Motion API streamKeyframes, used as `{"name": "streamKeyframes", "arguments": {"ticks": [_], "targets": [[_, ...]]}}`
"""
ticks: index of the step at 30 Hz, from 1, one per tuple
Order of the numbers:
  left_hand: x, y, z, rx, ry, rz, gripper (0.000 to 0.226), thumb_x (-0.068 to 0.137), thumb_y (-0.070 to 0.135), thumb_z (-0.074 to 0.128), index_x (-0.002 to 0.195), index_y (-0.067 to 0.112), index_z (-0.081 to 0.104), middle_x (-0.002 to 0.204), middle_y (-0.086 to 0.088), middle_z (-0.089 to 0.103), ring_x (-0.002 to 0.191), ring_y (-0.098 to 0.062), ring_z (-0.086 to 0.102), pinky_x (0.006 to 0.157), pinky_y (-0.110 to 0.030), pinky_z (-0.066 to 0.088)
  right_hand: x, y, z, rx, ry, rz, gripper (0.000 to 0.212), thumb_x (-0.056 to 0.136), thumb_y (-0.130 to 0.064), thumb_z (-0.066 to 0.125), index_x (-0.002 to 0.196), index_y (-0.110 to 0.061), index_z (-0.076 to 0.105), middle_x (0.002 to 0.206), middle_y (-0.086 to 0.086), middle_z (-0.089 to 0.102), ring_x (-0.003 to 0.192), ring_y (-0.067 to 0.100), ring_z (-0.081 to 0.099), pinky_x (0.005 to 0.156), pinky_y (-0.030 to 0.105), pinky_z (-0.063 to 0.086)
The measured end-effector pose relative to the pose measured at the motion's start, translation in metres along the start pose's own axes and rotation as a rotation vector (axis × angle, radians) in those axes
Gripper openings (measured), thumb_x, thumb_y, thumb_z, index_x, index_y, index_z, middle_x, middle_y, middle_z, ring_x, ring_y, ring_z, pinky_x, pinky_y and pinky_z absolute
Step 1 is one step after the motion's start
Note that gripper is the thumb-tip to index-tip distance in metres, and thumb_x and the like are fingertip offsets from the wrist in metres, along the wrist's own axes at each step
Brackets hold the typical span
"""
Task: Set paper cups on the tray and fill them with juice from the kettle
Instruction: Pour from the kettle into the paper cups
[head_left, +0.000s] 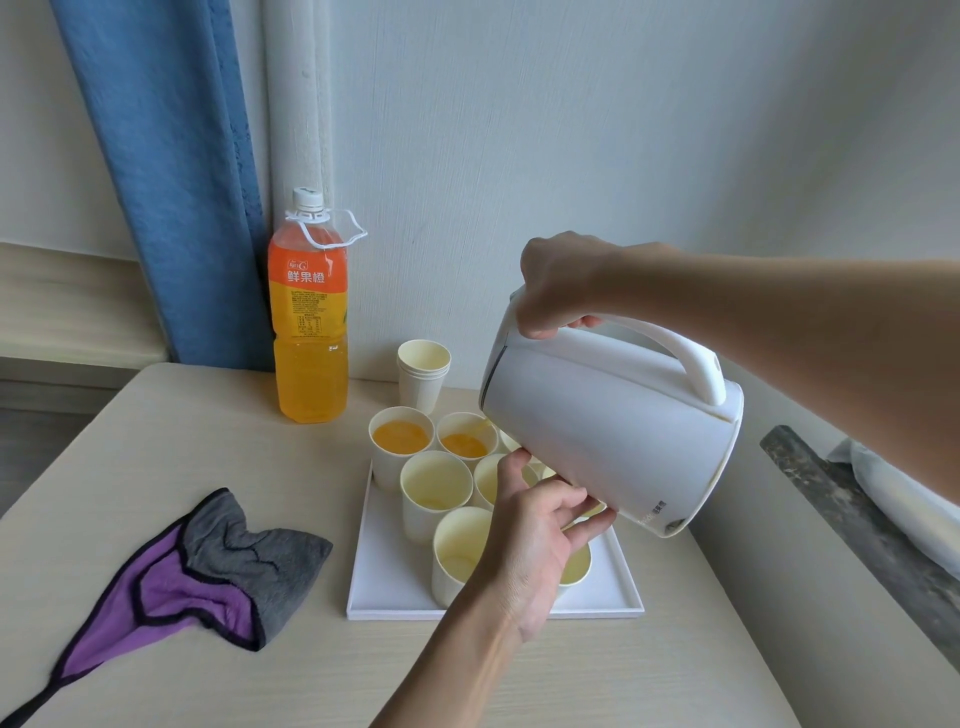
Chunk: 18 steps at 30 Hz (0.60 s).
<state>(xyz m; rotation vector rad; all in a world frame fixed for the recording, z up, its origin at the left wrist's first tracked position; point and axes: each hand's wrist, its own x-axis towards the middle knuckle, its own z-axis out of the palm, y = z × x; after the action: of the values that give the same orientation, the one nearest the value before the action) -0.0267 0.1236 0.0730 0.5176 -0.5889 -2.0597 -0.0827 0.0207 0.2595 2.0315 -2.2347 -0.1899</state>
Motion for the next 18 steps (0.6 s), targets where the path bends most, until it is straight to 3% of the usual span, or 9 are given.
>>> {"name": "streamKeyframes", "arguments": {"ticks": [18], "targets": [[0.001,0.000,0.002,-0.043,-0.002,-0.017,0.053,0.094,-0.017,0.039,0.135,0.014,0.048,0.082,-0.007,0.072,0.103,-0.041,0.065,0.104,-0.056,0.055,-0.004,-0.015,-0.004,-0.062,-0.036,-0.028,0.008,0.067,-0.008,0.060,0.066,-0.011,0.052,0.055,0.002,0.053,0.046,0.019,0.051,0.054,0.019,0.035]]}}
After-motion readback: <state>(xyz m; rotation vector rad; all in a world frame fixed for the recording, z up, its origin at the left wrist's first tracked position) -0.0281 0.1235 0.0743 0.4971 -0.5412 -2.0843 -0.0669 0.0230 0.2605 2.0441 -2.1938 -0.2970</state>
